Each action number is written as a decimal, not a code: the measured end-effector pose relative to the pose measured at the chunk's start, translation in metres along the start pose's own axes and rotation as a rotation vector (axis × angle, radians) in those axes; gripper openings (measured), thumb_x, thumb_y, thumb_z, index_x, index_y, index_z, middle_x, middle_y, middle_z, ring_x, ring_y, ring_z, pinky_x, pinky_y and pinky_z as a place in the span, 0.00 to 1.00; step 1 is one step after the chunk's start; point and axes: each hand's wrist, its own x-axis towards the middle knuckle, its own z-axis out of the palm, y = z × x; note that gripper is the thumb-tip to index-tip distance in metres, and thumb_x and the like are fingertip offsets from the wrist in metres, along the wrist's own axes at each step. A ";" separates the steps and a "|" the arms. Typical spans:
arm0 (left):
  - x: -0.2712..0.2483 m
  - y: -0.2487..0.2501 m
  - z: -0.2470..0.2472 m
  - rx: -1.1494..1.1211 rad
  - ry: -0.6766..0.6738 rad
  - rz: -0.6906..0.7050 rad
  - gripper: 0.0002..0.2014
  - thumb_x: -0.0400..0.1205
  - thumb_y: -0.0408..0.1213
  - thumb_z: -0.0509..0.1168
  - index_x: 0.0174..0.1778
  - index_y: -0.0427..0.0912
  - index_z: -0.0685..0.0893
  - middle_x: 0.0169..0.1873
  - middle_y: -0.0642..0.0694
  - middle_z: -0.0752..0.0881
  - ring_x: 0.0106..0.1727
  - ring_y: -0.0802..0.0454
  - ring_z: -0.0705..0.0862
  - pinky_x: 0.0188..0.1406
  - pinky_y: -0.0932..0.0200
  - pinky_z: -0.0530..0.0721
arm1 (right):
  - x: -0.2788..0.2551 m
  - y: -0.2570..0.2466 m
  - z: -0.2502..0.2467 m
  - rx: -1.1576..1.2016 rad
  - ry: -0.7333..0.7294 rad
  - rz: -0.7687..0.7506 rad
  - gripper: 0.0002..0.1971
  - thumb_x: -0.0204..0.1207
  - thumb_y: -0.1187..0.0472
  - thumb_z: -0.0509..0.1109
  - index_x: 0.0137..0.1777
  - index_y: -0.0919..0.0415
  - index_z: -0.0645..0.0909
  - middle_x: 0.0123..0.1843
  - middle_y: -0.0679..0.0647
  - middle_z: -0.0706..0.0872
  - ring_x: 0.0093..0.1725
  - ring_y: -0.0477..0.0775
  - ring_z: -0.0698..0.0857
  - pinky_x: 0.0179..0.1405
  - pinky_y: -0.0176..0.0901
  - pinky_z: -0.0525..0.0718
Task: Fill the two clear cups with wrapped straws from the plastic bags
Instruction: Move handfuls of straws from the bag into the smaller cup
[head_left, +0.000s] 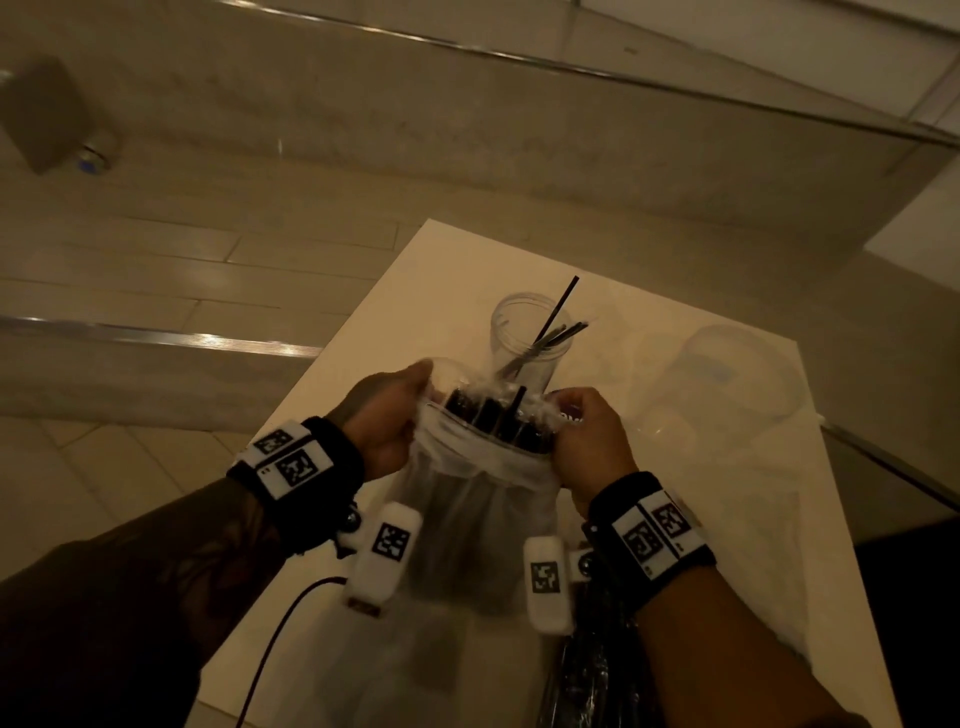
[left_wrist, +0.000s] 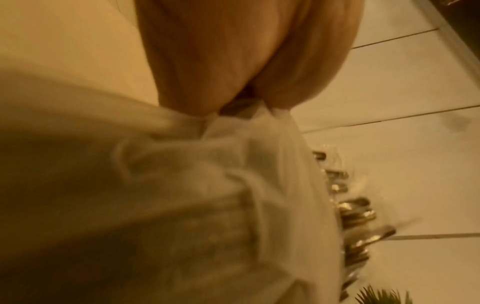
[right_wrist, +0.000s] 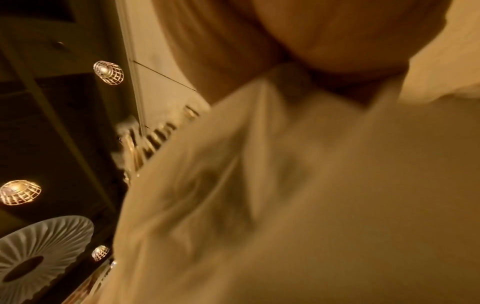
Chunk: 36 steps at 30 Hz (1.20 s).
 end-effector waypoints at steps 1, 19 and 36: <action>0.004 -0.003 -0.002 -0.078 0.049 0.009 0.18 0.86 0.46 0.57 0.47 0.34 0.81 0.40 0.34 0.79 0.42 0.40 0.80 0.47 0.49 0.81 | -0.004 -0.001 -0.001 0.015 -0.080 -0.033 0.10 0.76 0.68 0.70 0.54 0.55 0.81 0.49 0.50 0.85 0.48 0.54 0.85 0.47 0.56 0.89; -0.011 -0.050 -0.024 1.069 -0.139 0.473 0.46 0.58 0.56 0.79 0.71 0.47 0.68 0.64 0.53 0.73 0.61 0.56 0.75 0.59 0.60 0.78 | -0.022 0.052 0.024 -0.206 -0.247 0.025 0.16 0.65 0.58 0.83 0.52 0.54 0.85 0.46 0.48 0.90 0.48 0.50 0.89 0.44 0.41 0.87; 0.004 -0.094 -0.036 1.752 0.237 0.377 0.35 0.69 0.74 0.57 0.61 0.50 0.71 0.56 0.48 0.78 0.54 0.48 0.79 0.53 0.50 0.79 | -0.001 0.044 0.043 -0.702 -0.176 0.097 0.24 0.80 0.39 0.58 0.43 0.59 0.83 0.44 0.58 0.87 0.47 0.60 0.85 0.50 0.49 0.84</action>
